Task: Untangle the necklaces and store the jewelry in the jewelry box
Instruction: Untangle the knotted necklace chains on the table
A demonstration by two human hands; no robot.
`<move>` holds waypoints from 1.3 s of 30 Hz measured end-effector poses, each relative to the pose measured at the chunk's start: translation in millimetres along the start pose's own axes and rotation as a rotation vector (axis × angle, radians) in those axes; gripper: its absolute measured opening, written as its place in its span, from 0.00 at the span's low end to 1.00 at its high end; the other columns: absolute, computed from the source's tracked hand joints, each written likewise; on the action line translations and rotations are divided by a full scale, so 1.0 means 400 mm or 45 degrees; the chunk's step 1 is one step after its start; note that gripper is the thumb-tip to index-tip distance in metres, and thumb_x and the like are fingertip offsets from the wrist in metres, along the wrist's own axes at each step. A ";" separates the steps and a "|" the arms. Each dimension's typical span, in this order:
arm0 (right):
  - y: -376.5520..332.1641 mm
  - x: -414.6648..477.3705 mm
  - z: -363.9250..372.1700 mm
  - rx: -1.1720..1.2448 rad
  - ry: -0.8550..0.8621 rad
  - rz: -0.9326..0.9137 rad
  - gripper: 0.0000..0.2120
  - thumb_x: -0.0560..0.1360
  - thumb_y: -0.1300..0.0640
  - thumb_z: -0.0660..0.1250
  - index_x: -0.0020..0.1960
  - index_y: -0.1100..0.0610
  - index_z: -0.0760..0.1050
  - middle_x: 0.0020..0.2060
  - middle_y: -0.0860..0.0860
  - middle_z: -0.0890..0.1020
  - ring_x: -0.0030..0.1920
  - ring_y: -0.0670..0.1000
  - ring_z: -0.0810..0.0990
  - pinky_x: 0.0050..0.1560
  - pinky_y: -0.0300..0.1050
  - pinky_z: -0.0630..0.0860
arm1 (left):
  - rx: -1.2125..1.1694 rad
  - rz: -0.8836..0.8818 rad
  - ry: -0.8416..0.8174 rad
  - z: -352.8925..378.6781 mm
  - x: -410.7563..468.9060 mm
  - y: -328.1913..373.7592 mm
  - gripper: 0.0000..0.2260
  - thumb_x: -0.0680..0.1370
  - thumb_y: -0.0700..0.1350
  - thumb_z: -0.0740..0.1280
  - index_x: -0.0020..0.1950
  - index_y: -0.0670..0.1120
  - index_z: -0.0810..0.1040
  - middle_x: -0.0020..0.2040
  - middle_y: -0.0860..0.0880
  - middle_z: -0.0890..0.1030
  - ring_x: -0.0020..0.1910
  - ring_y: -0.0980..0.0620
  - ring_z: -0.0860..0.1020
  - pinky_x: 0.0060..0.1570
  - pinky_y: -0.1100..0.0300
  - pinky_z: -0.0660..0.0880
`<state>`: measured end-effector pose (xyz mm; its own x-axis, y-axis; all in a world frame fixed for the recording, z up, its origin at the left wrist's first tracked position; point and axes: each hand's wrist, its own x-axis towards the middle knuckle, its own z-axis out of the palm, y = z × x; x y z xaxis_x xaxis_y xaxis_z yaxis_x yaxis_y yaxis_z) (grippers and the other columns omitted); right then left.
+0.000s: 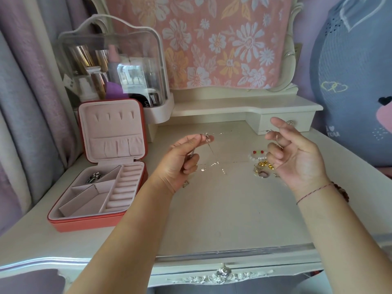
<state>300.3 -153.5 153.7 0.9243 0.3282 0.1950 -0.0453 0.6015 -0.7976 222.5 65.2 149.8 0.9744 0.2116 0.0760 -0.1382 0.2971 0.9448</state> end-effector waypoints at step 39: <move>0.080 -0.030 0.042 -1.338 -0.290 -0.131 0.08 0.75 0.62 0.67 0.44 0.51 0.83 0.27 0.41 0.77 0.28 0.41 0.67 0.31 0.30 0.63 | -0.198 0.037 -0.230 0.013 -0.021 0.008 0.08 0.76 0.45 0.62 0.43 0.49 0.81 0.52 0.48 0.84 0.18 0.62 0.56 0.16 0.72 0.55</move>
<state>281.4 -125.8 135.4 0.8079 0.5048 0.3040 0.4768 -0.2568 -0.8407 214.9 59.8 154.0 0.9836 0.0561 0.1714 -0.1785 0.4361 0.8820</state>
